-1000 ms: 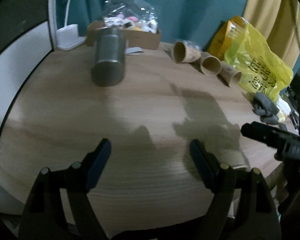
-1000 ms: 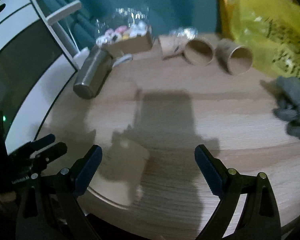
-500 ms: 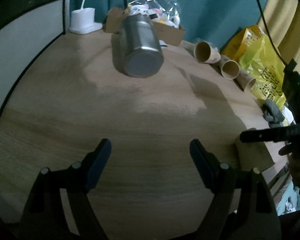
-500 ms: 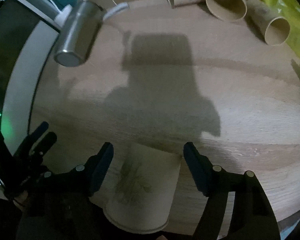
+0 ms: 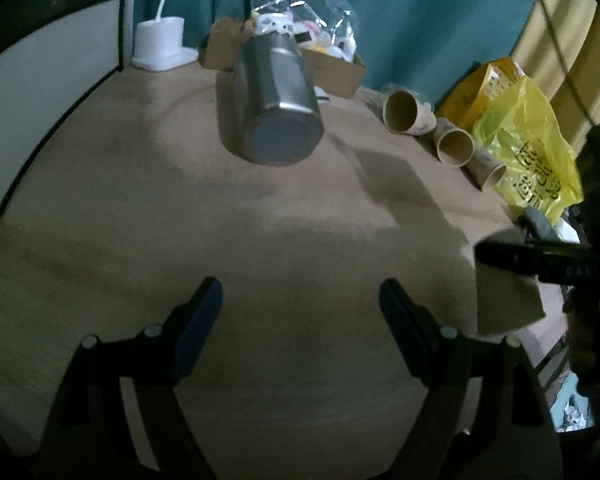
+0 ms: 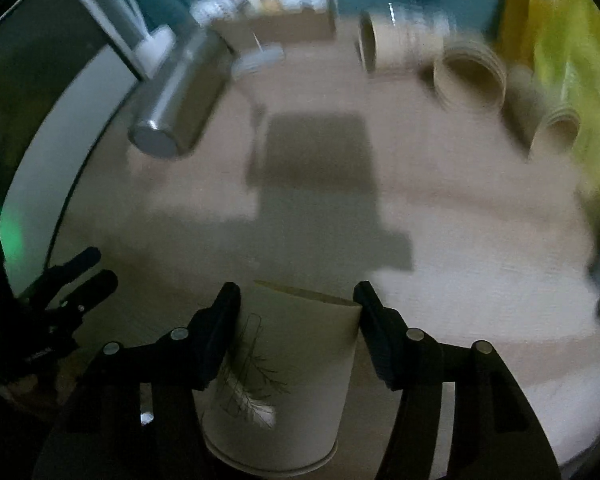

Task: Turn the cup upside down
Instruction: 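Rotate the held paper cup with the right gripper, turning it over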

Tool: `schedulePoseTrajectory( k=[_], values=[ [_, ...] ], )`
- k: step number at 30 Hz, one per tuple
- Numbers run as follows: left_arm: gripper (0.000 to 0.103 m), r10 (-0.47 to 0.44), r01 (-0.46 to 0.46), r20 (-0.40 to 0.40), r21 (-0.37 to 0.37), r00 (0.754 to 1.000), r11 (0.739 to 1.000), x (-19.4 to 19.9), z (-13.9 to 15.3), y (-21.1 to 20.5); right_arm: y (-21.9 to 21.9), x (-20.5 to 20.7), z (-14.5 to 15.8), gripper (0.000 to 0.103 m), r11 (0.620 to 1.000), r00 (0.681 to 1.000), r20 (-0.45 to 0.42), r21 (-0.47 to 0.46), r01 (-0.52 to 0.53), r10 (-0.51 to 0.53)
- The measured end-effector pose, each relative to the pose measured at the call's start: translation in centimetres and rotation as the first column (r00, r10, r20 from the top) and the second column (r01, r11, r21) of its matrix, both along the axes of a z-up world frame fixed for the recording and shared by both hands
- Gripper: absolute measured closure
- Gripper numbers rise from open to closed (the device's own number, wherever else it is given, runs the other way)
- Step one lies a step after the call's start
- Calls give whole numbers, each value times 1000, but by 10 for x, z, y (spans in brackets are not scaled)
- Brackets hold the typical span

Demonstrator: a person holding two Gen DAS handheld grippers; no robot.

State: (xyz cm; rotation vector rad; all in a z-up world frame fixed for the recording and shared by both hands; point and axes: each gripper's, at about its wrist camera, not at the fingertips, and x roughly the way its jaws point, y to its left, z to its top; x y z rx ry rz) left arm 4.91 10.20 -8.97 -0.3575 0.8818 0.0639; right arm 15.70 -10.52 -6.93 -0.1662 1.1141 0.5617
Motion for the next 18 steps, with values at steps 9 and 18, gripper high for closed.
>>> schedulePoseTrajectory(
  k=[9,18],
  values=[
    [21,-29,28,15,27,999,999,-4,10,-18,-1,-46,6,41,999,900,435,39,-5,-12],
    [21,-43,41,41,54,998,998,-16,8,-35,-26,-88,-16,41,998,757,651,69,7,-50]
  ],
)
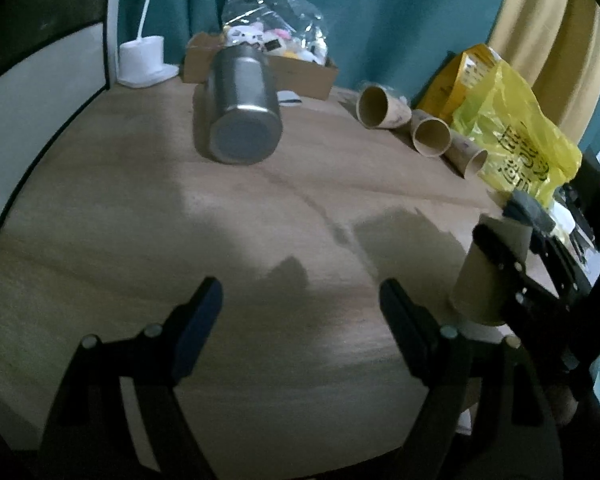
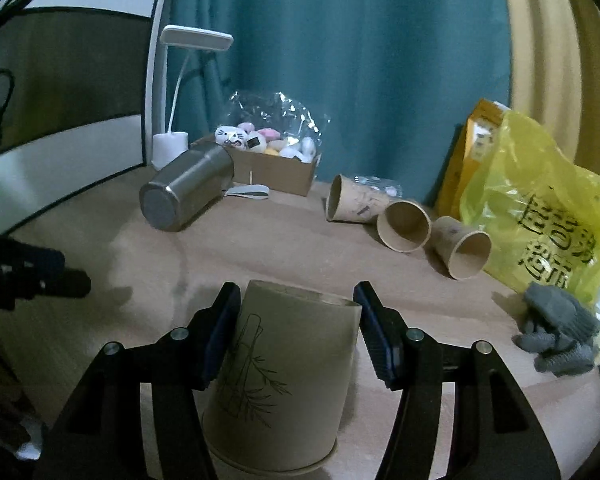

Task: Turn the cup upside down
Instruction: 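Rotate the held paper cup with the right gripper, turning it over, then lower the cup rim-down onto the table and open the right gripper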

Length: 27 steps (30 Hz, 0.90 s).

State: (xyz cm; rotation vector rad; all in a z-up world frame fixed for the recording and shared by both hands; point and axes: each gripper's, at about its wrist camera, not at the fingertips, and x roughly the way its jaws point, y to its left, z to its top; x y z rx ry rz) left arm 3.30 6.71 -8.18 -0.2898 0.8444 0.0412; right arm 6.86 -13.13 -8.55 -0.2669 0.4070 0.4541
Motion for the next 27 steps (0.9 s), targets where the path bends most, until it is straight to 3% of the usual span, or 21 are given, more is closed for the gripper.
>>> schedulePoseTrajectory(
  k=[9,20,23,27],
  values=[
    [21,-20,19,31,32,999,999,-11,-2,-20,-17,-39,-14,41,1000,991,137,17,1,-3],
    [21,-40,36,71,63,997,997,-22,6,-35,-29,-48,-17,40,998,999,42,47,29,-31],
    [21,-44,38,88,71,995,997,-25,11,-39,-29,-48,-12,22,998,999,22,52,46,-47],
    [21,-50,40,125,81,991,996,-31,24,-44,-34,-53,6,20,994,999,-2,93,53,-53]
  ],
)
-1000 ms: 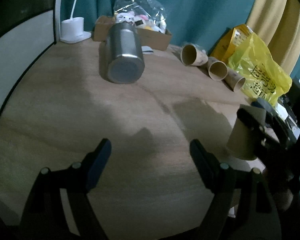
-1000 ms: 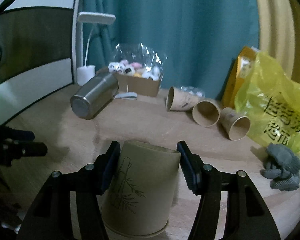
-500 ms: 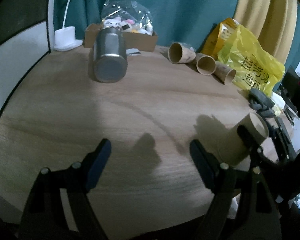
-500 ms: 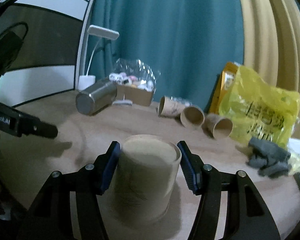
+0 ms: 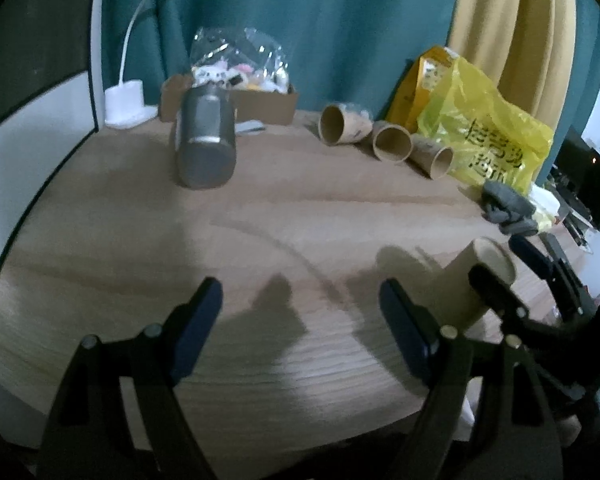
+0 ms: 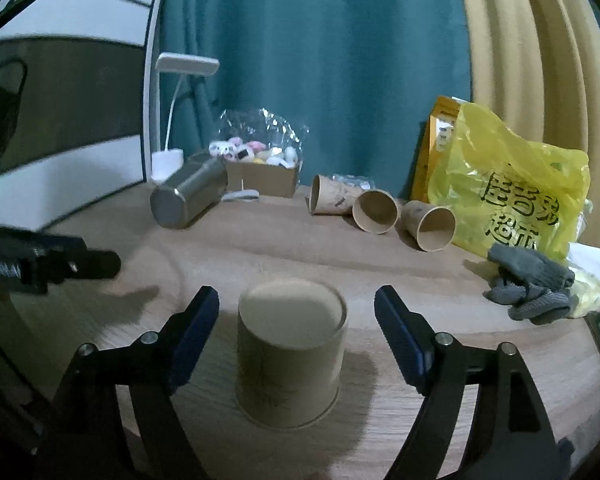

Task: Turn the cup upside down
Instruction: 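Lower the cup rim-down onto the table and open the right gripper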

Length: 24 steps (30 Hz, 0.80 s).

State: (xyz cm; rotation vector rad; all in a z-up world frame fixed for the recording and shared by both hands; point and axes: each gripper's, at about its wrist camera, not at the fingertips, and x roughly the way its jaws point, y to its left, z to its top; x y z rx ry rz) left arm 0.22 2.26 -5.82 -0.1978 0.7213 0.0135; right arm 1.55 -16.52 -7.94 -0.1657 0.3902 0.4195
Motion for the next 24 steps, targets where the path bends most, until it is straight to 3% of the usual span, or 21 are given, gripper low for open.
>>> schedulePoseTrajectory(
  k=[8,24],
  values=[
    [21,-32,32,86,4,996,999,-19,24,-18,-16,-4,41,20,997,994,-104,64,47,-40],
    [21,-60,62,169,-7,984,998,-67,57,-44,-42,-42,50,20,994,984,-162,67,86,-74]
  ],
)
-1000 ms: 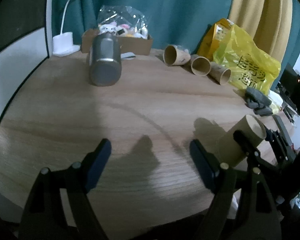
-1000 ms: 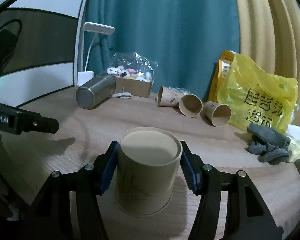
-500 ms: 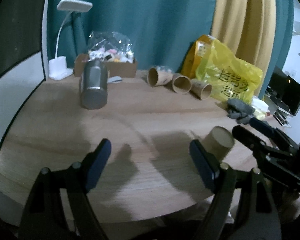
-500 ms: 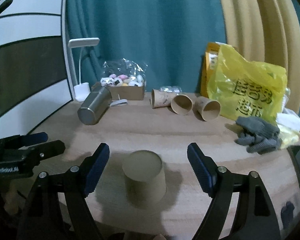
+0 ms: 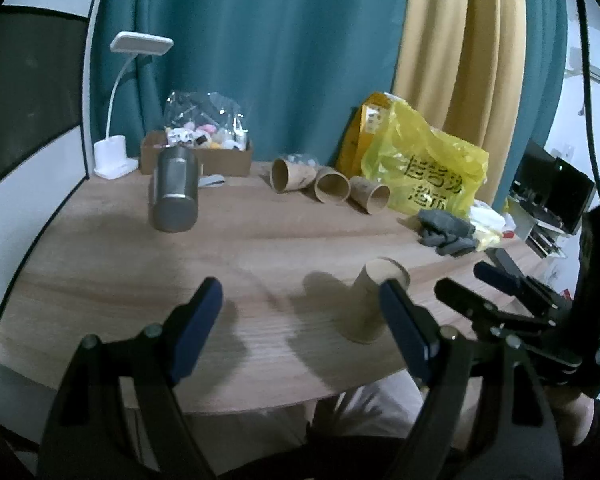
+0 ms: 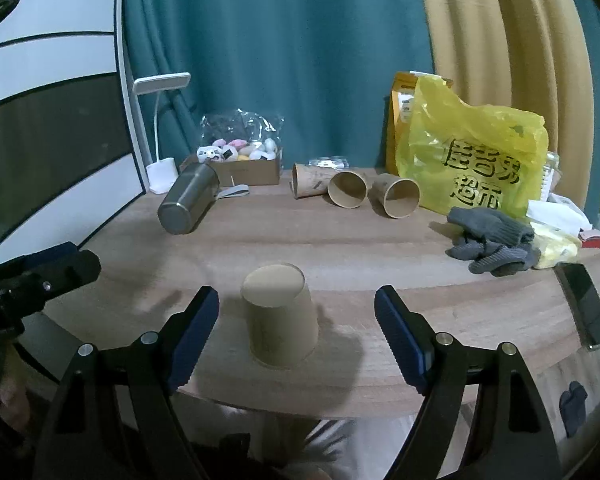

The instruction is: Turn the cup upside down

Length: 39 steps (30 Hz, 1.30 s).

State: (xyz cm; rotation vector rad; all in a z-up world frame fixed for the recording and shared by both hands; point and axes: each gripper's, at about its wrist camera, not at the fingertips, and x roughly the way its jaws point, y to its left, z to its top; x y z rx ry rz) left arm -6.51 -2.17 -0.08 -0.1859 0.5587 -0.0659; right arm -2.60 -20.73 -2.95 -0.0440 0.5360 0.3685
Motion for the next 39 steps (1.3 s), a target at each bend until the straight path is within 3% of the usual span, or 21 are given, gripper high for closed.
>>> schedulePoseTrajectory(
  k=[39],
  values=[
    [21,47,-47,-5,33,999,998,-4,3,2,-4,-5,4,20,1000,1000,-1,11,18,-18]
  ],
)
